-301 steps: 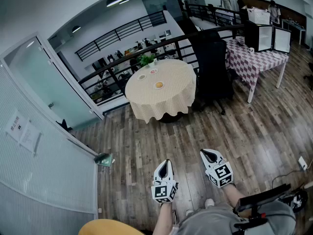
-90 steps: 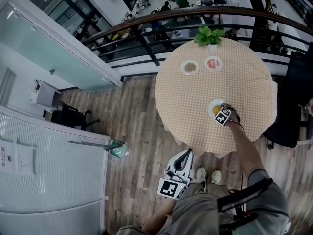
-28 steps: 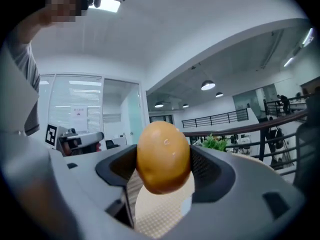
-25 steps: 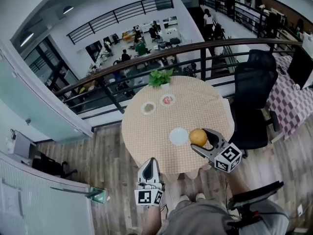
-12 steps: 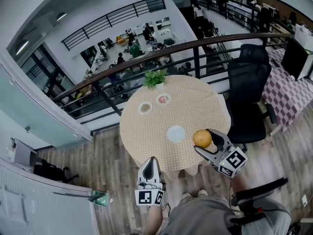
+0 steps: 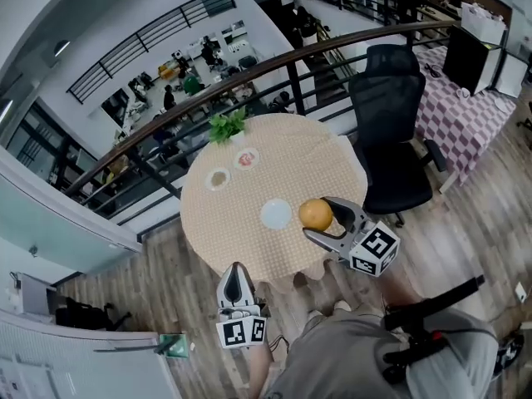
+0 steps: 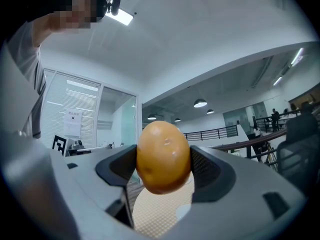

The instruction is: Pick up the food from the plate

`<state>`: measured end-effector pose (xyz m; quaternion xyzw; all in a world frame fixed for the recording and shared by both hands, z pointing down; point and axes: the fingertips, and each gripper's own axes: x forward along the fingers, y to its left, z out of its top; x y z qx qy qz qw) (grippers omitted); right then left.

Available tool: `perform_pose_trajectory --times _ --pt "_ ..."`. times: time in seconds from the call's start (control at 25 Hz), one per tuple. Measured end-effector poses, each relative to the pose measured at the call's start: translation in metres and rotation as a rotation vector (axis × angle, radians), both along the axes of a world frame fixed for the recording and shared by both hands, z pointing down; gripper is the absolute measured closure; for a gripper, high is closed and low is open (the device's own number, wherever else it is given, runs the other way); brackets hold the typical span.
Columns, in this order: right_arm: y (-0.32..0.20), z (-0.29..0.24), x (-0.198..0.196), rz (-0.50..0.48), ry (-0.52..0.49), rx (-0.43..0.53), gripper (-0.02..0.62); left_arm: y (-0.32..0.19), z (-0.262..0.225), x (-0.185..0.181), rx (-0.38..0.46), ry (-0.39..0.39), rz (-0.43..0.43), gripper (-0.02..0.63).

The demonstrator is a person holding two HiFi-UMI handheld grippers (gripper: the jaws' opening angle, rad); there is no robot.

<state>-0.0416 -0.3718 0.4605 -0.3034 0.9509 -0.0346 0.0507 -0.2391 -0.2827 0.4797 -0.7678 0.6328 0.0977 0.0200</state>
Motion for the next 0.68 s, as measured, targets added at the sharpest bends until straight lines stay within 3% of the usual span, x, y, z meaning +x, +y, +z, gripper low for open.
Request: perform_pose_trajectory --times 0.68 --pt "0.015 -0.005 0.023 0.050 0.010 -0.025 0.276 0.005 0.005 0.017 -0.035 0.018 0.062 0.595"
